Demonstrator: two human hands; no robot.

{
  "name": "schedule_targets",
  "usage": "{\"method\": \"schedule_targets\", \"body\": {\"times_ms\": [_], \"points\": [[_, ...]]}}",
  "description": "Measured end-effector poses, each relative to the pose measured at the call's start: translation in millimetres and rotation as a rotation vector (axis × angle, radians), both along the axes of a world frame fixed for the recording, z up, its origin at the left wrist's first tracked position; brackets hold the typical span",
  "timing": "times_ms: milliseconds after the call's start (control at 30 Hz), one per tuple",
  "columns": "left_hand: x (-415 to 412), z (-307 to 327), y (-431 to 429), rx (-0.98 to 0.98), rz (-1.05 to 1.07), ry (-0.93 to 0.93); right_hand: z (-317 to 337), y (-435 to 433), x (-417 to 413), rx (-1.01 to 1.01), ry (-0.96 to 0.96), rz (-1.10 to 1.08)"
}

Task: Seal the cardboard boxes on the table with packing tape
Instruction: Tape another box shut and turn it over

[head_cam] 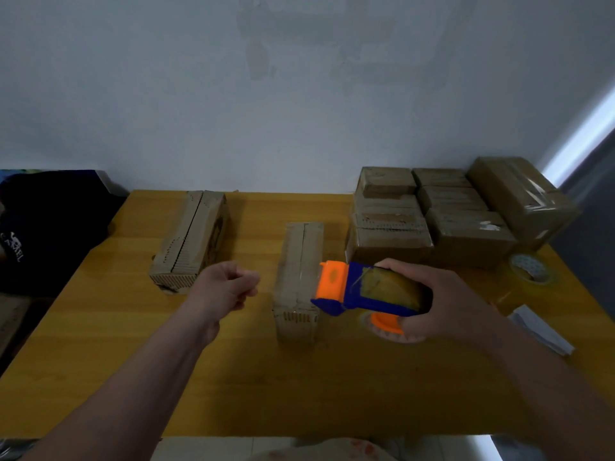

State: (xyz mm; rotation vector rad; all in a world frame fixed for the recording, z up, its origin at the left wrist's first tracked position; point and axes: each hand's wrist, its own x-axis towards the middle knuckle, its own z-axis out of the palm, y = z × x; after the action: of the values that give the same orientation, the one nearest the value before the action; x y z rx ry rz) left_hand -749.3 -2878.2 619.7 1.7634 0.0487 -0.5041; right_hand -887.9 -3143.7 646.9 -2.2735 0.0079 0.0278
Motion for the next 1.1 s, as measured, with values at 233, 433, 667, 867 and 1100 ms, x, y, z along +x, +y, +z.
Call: {"method": "schedule_targets", "body": {"times_ms": [233, 433, 667, 867, 1100], "points": [[-28, -33, 3, 0.051, 0.074, 0.018, -15, -5, 1, -0.163, -0.019, 0.100], [-31, -48, -1, 0.109, 0.156, -0.007, -24, 0, 10, -0.236, -0.052, 0.117], [-25, -62, 0, 0.130, 0.207, -0.010, -30, 5, 21, -0.277, -0.013, 0.119], [-23, -75, -5, 0.155, 0.128, 0.014, -43, 2, 25, -0.281, 0.033, 0.124], [-22, -83, -8, 0.081, 0.020, 0.148, -44, 2, 25, -0.283, 0.063, 0.126]]}}
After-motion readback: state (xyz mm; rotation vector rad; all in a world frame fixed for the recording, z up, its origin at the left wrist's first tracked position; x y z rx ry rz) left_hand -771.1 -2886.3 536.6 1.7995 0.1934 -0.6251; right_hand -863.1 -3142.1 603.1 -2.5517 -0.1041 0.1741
